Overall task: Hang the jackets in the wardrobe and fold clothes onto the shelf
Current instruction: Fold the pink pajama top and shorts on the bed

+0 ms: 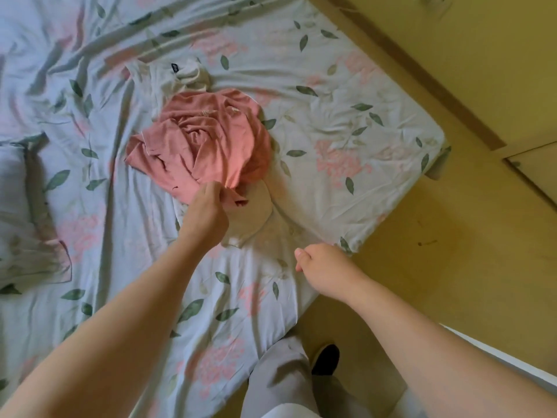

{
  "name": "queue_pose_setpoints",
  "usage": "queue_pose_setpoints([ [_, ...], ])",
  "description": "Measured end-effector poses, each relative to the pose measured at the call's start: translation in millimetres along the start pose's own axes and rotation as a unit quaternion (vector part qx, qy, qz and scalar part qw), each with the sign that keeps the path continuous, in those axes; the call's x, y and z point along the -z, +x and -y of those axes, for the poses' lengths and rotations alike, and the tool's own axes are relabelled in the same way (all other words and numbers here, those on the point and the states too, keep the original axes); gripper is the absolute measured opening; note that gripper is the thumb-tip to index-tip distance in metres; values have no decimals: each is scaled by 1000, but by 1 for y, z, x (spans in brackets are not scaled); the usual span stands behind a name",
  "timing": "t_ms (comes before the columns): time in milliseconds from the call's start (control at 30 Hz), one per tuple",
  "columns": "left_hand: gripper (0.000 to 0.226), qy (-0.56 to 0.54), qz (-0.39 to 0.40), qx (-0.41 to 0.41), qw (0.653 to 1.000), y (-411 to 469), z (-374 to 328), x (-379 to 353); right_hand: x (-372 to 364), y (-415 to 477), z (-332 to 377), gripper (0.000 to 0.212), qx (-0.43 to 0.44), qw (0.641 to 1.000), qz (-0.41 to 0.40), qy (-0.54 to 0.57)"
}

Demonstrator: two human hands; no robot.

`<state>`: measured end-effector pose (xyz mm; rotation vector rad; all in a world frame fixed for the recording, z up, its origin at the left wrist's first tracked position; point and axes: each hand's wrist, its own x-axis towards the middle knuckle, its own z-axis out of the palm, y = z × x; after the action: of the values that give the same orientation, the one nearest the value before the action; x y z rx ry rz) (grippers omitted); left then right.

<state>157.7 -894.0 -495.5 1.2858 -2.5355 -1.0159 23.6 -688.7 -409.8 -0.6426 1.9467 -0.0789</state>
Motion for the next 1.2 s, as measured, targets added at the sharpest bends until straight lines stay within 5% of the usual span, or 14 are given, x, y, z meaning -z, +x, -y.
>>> queue_pose_setpoints([
  [233, 29, -148, -15, -111, 983, -31, -110, 84, 34, -52, 13, 27, 66, 994, -76, 41],
  [367, 26, -149, -48, -157, 975, -63, -172, 133, 60, -103, 28, 70, 174, 967, -139, 123],
  [467, 29, -149, -58, -194, 968, -95, -220, 163, 80, -144, 36, 77, 259, 936, -168, 169],
  [533, 29, -146, -68, -213, 964, -114, -250, 179, 94, -168, 42, 64, 288, 919, -172, 209],
  [633, 32, -155, -81, -221, 960, -136, -289, 199, 110, -202, 45, 10, 330, 898, -233, 178],
  [767, 32, -187, -40, -236, 953, -157, -318, 213, 128, -244, 28, 22, 338, 867, -271, 247],
  [967, 48, -35, -53, -237, 969, -189, -332, 204, 166, -289, -10, 22, 277, 758, -309, 503],
  [1100, 39, 33, -82, -220, 971, -202, -325, 189, 188, -309, -36, 37, 249, 721, -371, 530],
  [1200, 33, 55, -96, -189, 976, -210, -312, 182, 193, -326, -48, 39, 277, 727, -405, 480],
])
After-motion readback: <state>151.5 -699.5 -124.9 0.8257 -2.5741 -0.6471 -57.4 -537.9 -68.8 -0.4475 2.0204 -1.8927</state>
